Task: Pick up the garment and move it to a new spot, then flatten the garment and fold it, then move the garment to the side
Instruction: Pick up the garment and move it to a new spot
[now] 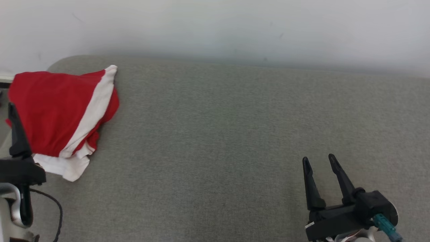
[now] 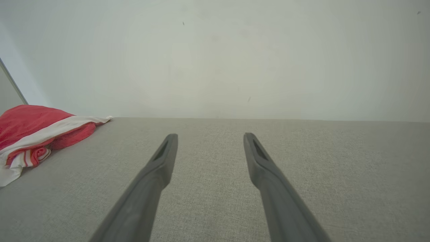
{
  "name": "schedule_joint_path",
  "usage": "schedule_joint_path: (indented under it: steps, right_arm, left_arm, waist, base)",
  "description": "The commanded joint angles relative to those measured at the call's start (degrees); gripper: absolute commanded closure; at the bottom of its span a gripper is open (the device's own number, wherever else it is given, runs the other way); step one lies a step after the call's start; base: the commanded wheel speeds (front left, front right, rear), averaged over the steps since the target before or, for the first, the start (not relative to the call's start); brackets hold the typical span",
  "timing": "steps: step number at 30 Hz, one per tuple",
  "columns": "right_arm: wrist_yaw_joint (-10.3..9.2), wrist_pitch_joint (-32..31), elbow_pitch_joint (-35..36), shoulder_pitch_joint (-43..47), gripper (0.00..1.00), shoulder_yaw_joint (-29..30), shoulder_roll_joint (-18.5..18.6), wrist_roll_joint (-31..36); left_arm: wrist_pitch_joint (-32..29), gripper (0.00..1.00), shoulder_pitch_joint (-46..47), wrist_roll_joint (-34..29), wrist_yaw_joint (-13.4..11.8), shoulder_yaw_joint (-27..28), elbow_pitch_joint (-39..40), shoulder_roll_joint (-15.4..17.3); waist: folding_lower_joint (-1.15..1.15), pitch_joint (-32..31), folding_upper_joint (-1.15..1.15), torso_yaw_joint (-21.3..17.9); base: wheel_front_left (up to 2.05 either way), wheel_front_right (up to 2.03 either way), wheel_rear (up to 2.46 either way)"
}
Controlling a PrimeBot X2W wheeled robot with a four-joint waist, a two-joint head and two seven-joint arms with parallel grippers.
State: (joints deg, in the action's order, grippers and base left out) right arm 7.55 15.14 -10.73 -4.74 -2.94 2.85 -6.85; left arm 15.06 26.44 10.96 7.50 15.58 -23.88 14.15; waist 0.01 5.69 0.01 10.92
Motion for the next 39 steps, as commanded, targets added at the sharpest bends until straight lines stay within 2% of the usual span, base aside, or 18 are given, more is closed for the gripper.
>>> schedule_joint_path:
  steps: [1, 4, 6, 8, 16, 19, 25, 30, 31, 32, 37, 39]
  right_arm:
    - [-0.12, 0.1, 0.6, -1.4, 0.0, 0.6, 0.1, -0.5]
    - [-0.12, 0.1, 1.3, -2.5, 0.0, 1.6, 0.1, -1.3]
    - [-0.12, 0.0, 1.6, -3.0, 0.0, 2.3, 0.0, -1.7]
    - [-0.12, 0.1, 1.9, -3.5, 0.0, 2.6, 0.0, -2.1]
    - [-0.12, 0.0, 2.3, -3.6, 0.0, 3.6, 0.0, -3.2]
    - [-0.12, 0.0, 2.1, -3.5, 0.0, 3.9, 0.0, -3.4]
    - [-0.12, 0.0, 2.1, -3.4, 0.0, 3.5, 0.1, -3.7]
    - [-0.12, 0.0, 2.2, -3.5, 0.0, 3.8, 0.0, -3.3]
    - [-0.12, 0.0, 2.2, -3.4, 0.0, 3.9, 0.0, -3.3]
    - [-0.12, 0.0, 2.2, -3.4, 0.0, 4.1, 0.0, -3.3]
    - [-0.12, 0.0, 2.0, -3.0, 0.0, 4.4, 0.0, -3.2]
    - [-0.12, 0.0, 2.1, -2.7, 0.0, 4.6, 0.1, -3.2]
  left_arm:
    - [0.1, 0.0, 2.6, 0.6, -0.1, -1.0, -3.0, 2.5]
    - [0.2, 0.0, 5.6, 2.3, -0.1, -0.6, -6.5, 5.2]
    - [0.1, 0.0, 6.5, 2.9, -0.1, -0.2, -8.6, 5.6]
    - [0.0, 0.0, 8.2, 3.7, -0.1, 0.3, -11.3, 7.9]
    - [-7.9, 0.0, 10.5, 5.2, -0.1, -1.4, -23.1, 13.3]
    - [-9.0, 0.0, 10.8, 5.8, -0.1, -1.8, -24.9, 13.6]
    - [-16.4, 0.0, 10.5, 6.7, -0.1, -3.4, -30.8, 14.6]
    - [-17.7, 0.0, 10.6, 5.9, -0.6, -4.8, -33.0, 14.9]
    - [-17.3, 0.68, 10.7, 5.7, -0.8, -5.0, -33.1, 15.0]
    - [-16.8, 1.0, 10.8, 5.5, -1.1, -5.1, -33.0, 15.1]
    - [-15.3, 1.0, 10.9, 5.1, -1.4, -5.9, -33.5, 15.1]
    - [-12.9, 1.0, 11.5, 4.9, -1.5, -5.9, -32.4, 15.3]
  waist:
    - [-0.01, 6.0, -0.01, -8.4]
    - [-0.01, 8.1, -0.01, -11.2]
    - [-0.01, 9.2, -0.01, -12.9]
    - [-0.01, 10.4, -0.01, -14.3]
    - [-0.01, 11.6, -0.01, -17.0]
    - [-0.01, 11.3, -0.01, -17.0]
    - [-0.01, 10.3, -0.01, -16.8]
    - [-0.01, 10.0, -0.01, -16.4]
    - [-0.01, 10.0, -0.01, -16.3]
    - [-0.01, 10.0, -0.01, -16.2]
    - [-0.01, 9.6, -0.01, -15.4]
    - [-0.01, 9.3, -0.01, -15.0]
  base:
    - [0.0, 0.0, 0.0]
    - [0.0, 0.0, 0.0]
    - [0.0, 0.0, 0.0]
    - [0.0, 0.0, 0.0]
    - [0.0, 0.0, 0.0]
    - [0.0, 0.0, 0.0]
    - [0.0, 0.0, 0.0]
    - [0.0, 0.0, 0.0]
    - [0.0, 0.0, 0.0]
    - [0.0, 0.0, 0.0]
    - [0.0, 0.0, 0.0]
    - [0.0, 0.0, 0.0]
